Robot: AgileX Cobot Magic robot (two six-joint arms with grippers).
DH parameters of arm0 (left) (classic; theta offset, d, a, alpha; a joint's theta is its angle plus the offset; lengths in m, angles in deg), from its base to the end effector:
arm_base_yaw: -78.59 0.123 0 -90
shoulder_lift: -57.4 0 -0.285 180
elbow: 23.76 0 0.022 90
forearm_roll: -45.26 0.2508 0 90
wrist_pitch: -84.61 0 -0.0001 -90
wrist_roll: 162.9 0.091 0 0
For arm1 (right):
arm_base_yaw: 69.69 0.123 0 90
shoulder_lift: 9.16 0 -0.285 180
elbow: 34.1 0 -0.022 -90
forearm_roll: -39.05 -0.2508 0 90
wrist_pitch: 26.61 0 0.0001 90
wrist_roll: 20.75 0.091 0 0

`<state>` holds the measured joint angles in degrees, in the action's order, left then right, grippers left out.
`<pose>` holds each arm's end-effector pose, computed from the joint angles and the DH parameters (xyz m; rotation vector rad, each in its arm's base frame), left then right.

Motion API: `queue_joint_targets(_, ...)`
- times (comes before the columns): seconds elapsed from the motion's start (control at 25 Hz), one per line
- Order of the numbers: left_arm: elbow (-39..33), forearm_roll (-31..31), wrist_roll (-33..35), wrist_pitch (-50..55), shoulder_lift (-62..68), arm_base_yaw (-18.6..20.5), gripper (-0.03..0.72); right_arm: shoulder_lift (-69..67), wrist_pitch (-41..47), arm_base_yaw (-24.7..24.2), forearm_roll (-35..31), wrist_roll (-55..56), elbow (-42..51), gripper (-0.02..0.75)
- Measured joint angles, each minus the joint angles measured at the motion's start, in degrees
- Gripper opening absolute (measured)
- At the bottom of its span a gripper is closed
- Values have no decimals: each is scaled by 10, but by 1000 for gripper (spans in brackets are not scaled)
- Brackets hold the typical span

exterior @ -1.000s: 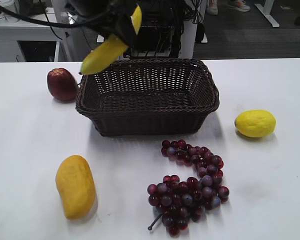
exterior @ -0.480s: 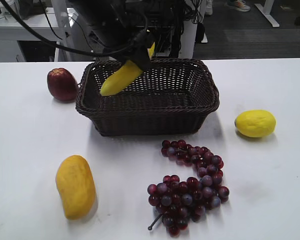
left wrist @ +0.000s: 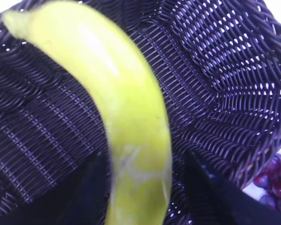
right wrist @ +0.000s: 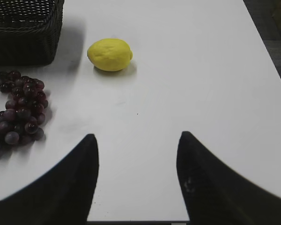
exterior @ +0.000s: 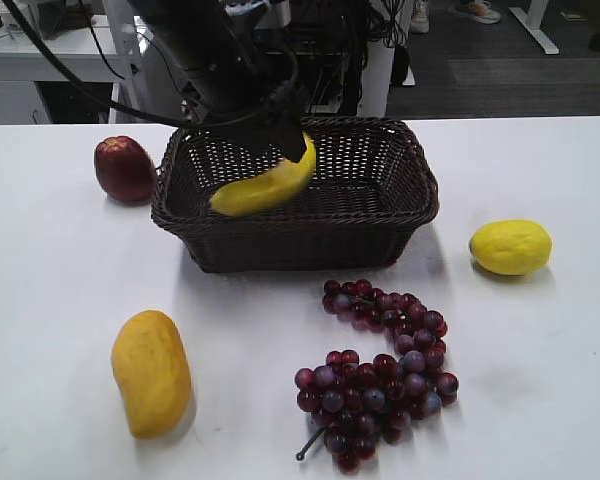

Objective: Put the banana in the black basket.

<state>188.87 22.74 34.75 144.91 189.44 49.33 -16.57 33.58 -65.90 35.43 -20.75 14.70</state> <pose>0.3990 -0.2583 0.2359 0.9300 2.6144 -0.5751 -0.0054 0.0046 0.2771 -0.0698 2.0307 0.1171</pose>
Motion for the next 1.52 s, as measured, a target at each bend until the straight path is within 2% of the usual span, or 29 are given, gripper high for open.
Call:
queue_joint_targets(0.12,0,-1,-5,15,0,0,637,0,0,0,0,0,0,440)
queue_joint_targets(0.32,0,5,-8,28,-2,0,636,0,0,0,0,0,0,440)
queue_joint_targets(0.48,0,47,-56,37,-16,7,615,0,0,0,0,0,0,440)
queue_joint_targets(0.68,0,113,-104,86,-33,38,582,0,0,0,0,0,0,440)
queue_joint_targets(0.96,0,127,-162,94,-42,96,577,0,0,0,0,0,0,440)
queue_joint_targets(1.24,-6,136,-173,94,-68,144,573,0,0,0,0,0,0,440)
queue_joint_targets(1.52,-76,168,-176,94,-96,192,571,0,0,0,0,0,0,440)
